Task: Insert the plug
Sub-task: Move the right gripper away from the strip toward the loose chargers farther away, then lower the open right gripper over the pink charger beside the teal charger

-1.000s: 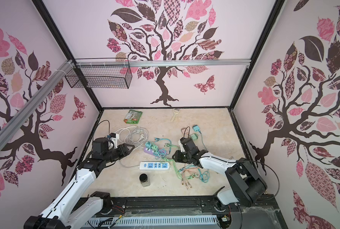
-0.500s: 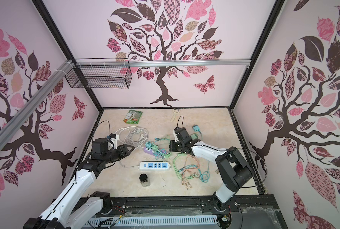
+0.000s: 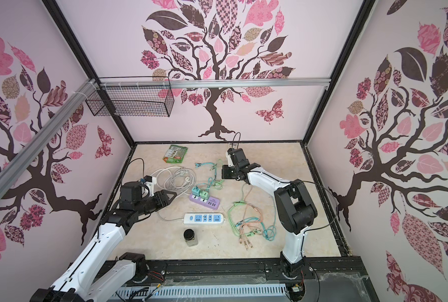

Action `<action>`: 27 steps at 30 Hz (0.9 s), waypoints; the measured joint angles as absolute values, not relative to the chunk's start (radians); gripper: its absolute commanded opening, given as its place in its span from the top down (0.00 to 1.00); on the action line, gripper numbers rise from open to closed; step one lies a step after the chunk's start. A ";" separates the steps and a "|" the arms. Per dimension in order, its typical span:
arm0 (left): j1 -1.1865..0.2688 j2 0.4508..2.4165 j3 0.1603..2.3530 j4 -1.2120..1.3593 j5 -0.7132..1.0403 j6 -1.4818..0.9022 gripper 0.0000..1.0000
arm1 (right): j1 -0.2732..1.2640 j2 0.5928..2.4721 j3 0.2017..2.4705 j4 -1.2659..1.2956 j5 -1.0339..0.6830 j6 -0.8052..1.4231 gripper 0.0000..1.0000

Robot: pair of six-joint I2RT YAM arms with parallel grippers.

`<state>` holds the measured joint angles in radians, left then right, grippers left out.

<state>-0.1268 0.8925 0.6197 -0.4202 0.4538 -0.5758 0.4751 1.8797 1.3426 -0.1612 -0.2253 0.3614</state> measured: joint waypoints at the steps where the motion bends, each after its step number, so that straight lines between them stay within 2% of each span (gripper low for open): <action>1: -0.126 0.890 0.622 -0.423 0.454 -0.575 0.41 | 0.474 1.902 1.361 -0.170 -0.230 0.354 0.94; 9: -0.124 0.881 0.628 -0.437 0.453 -0.574 0.40 | 0.468 1.971 1.387 -0.241 -0.252 0.302 0.76; 13: -0.124 0.886 0.628 -0.437 0.453 -0.574 0.39 | 0.469 1.968 1.387 -0.292 -0.201 0.260 0.55; 17: -0.124 0.891 0.628 -0.437 0.453 -0.574 0.37 | 0.465 1.955 1.388 -0.360 -0.121 0.200 0.40; 21: -0.123 0.891 0.628 -0.436 0.454 -0.574 0.36 | 0.449 1.916 1.388 -0.416 -0.051 0.138 0.33; 27: -0.122 0.889 0.628 -0.436 0.455 -0.574 0.33 | 0.379 1.871 1.389 -0.431 -0.013 0.043 0.31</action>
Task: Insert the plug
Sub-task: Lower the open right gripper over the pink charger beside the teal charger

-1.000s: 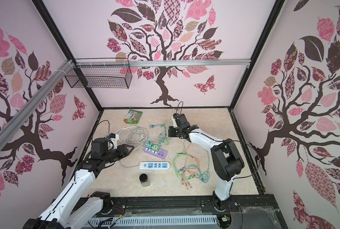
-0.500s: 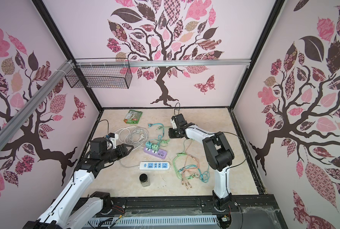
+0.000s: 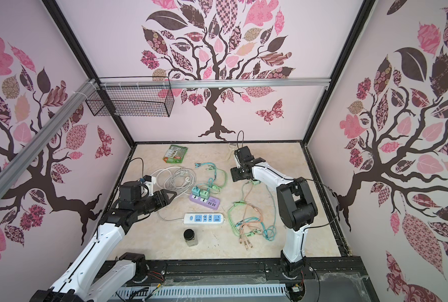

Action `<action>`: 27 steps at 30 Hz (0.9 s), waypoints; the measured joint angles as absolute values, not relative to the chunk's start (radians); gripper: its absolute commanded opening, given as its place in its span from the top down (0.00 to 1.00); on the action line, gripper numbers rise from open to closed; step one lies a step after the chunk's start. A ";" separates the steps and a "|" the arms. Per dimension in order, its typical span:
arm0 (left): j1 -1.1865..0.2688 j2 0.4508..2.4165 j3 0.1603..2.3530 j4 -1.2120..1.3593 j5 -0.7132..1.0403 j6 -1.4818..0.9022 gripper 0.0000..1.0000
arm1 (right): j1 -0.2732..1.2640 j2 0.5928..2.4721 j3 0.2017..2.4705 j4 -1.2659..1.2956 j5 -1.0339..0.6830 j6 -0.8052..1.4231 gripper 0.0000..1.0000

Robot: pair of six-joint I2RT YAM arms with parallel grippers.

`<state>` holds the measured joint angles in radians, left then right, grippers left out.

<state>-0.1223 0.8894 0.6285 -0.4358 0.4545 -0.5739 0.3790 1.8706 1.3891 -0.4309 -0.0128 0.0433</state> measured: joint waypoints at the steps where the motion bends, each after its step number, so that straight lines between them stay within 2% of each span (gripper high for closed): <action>1: -0.122 0.888 0.628 -0.436 0.455 -0.574 0.32 | 0.368 1.872 1.389 -0.432 -0.009 0.027 0.30; 8: -0.122 0.854 0.628 -0.436 0.470 -0.574 0.25 | 0.339 1.925 1.430 -0.449 0.023 -0.052 0.25; 18: -0.122 0.813 0.628 -0.441 0.481 -0.574 0.24 | 0.331 2.061 1.529 -0.457 0.031 -0.084 0.24; 22: -0.122 0.805 0.628 -0.442 0.481 -0.574 0.24 | 0.328 2.085 1.550 -0.463 0.034 -0.088 0.27; 27: -0.122 0.804 0.628 -0.444 0.483 -0.574 0.23 | 0.324 2.125 1.586 -0.468 0.034 -0.091 0.37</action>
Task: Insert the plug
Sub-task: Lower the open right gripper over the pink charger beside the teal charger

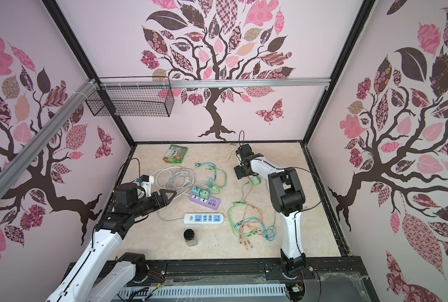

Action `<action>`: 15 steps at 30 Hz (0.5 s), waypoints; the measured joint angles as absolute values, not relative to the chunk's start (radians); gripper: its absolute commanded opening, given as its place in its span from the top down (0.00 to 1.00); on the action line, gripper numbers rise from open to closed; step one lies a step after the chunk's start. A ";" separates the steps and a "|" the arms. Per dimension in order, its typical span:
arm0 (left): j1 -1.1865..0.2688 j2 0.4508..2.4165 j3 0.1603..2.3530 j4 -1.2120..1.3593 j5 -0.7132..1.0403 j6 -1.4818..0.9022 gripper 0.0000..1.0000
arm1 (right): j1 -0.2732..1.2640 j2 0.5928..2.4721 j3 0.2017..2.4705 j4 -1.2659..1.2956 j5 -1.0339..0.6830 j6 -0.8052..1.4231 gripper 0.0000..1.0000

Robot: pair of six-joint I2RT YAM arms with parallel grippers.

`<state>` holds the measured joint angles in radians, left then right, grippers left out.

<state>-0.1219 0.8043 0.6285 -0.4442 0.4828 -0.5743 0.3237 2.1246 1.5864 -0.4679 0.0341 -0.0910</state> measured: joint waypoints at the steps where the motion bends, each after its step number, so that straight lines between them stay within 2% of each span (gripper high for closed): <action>1: -0.122 0.804 0.628 -0.445 0.483 -0.574 0.24 | 0.322 2.134 1.592 -0.469 0.034 -0.091 0.37; 9: -0.122 0.799 0.628 -0.455 0.483 -0.574 0.24 | 0.307 2.163 1.599 -0.480 0.033 -0.086 0.39; 15: -0.122 0.798 0.628 -0.463 0.483 -0.574 0.23 | 0.305 2.170 1.599 -0.488 0.029 -0.079 0.48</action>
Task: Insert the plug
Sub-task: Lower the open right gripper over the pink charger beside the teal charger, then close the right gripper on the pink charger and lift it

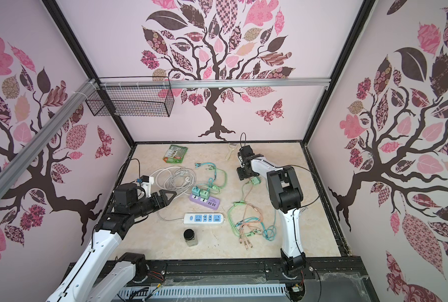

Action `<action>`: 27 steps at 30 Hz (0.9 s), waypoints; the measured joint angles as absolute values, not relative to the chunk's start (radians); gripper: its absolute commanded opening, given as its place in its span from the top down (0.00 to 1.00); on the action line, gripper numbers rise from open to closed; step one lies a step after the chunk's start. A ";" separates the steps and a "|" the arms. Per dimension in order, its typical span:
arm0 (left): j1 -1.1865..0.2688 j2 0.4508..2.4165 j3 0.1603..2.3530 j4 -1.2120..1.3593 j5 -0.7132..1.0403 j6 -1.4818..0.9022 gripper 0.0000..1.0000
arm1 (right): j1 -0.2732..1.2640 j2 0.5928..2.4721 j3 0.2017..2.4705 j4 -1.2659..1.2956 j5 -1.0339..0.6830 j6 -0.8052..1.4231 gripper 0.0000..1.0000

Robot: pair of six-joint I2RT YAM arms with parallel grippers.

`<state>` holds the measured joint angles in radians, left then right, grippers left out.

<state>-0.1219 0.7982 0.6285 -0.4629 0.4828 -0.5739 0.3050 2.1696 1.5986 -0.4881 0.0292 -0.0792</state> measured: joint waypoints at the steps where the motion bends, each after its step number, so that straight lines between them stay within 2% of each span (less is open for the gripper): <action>1: -0.122 0.797 0.628 -0.465 0.483 -0.574 0.24 | 0.305 2.170 1.599 -0.490 0.028 -0.078 0.49; 9: -0.122 0.789 0.636 -0.481 0.480 -0.572 0.23 | 0.304 2.169 1.598 -0.490 0.021 -0.068 0.62; 16: -0.122 0.787 0.654 -0.490 0.482 -0.573 0.23 | 0.304 2.148 1.562 -0.473 0.012 -0.052 0.68; 27: -0.122 0.807 0.688 -0.485 0.521 -0.576 0.23 | 0.304 1.885 1.458 -0.480 -0.015 -0.033 0.72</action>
